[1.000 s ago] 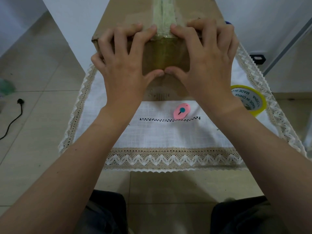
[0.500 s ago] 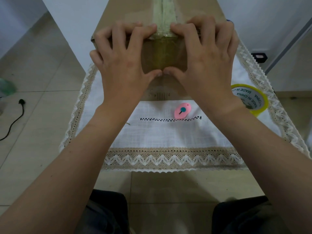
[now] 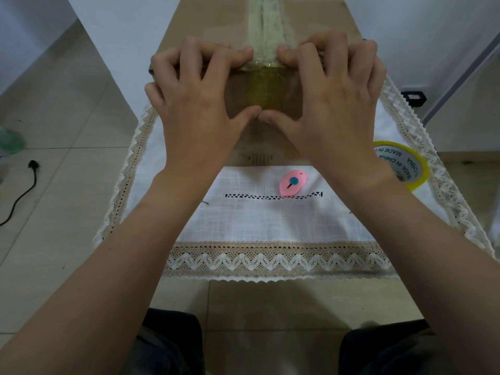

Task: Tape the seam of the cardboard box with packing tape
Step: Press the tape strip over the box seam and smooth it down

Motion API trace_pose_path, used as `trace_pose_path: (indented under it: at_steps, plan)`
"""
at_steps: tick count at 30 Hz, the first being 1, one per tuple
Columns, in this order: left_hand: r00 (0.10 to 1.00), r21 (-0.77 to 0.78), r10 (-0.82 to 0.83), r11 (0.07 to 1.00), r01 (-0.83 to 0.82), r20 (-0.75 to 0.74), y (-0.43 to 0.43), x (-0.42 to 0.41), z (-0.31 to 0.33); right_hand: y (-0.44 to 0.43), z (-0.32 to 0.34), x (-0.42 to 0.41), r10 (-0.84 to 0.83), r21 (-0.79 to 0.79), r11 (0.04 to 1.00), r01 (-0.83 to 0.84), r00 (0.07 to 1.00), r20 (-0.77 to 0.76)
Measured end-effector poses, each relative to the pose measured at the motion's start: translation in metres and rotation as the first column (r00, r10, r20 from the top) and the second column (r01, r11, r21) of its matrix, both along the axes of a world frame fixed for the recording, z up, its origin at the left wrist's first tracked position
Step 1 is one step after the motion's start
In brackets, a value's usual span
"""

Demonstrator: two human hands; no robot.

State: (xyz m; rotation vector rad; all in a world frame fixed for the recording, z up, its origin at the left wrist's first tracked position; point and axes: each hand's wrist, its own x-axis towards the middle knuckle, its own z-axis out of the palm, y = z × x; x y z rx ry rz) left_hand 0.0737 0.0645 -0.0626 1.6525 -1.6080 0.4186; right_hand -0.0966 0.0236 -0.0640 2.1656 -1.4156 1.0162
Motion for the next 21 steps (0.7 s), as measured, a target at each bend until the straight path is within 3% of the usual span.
trace_pose_path:
  at_steps: [10,16,21]
  plan:
    - [0.984,-0.104,-0.090,0.992,0.074,-0.156,-0.002,0.002,0.004,0.000,0.010,-0.008,0.099,0.094,0.991,-0.099,0.995,0.000]
    - [0.977,-0.098,0.011,0.995,-0.032,-0.211,-0.006,-0.010,0.008,-0.003,0.012,-0.002,0.085,0.016,0.996,-0.088,0.987,0.139]
    - [0.967,-0.129,-0.008,0.991,-0.026,-0.256,-0.009,-0.007,0.008,-0.010,0.012,-0.003,0.137,0.007,0.990,-0.142,0.969,0.206]
